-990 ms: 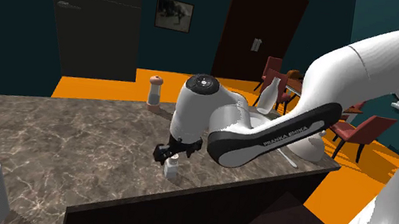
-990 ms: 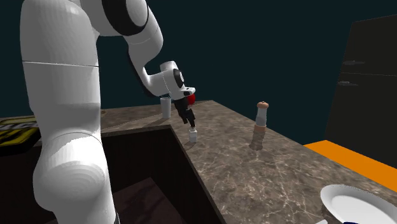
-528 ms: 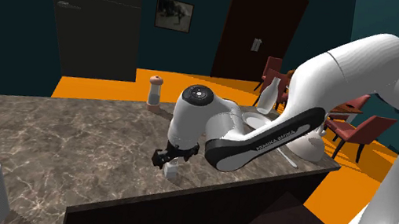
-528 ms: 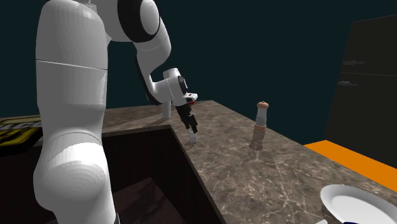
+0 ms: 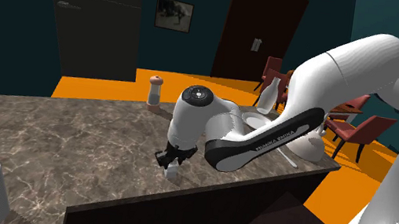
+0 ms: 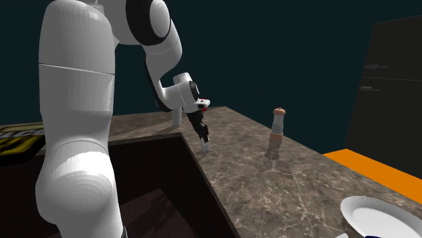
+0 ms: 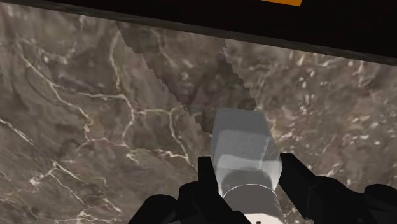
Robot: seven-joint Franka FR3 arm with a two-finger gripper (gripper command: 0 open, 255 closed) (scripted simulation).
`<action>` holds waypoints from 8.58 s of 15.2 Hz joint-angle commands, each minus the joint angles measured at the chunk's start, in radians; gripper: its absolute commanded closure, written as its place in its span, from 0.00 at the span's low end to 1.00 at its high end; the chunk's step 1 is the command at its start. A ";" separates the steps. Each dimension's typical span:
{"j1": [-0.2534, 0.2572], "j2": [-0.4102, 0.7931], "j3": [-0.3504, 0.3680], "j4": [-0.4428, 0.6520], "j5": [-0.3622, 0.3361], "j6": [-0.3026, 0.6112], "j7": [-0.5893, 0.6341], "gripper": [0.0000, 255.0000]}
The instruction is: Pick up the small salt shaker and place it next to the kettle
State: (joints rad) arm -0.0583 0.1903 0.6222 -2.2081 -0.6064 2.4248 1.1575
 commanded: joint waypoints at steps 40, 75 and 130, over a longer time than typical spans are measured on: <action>-0.031 -0.254 0.035 0.181 0.330 -0.321 -0.302 1.00; -0.139 -0.610 -0.359 0.001 0.534 -0.363 -0.914 1.00; -0.355 -0.194 -0.922 0.077 0.692 0.008 -1.768 1.00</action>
State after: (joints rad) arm -0.4127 -0.0113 -0.2995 -2.1269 0.0809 2.4210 -0.6057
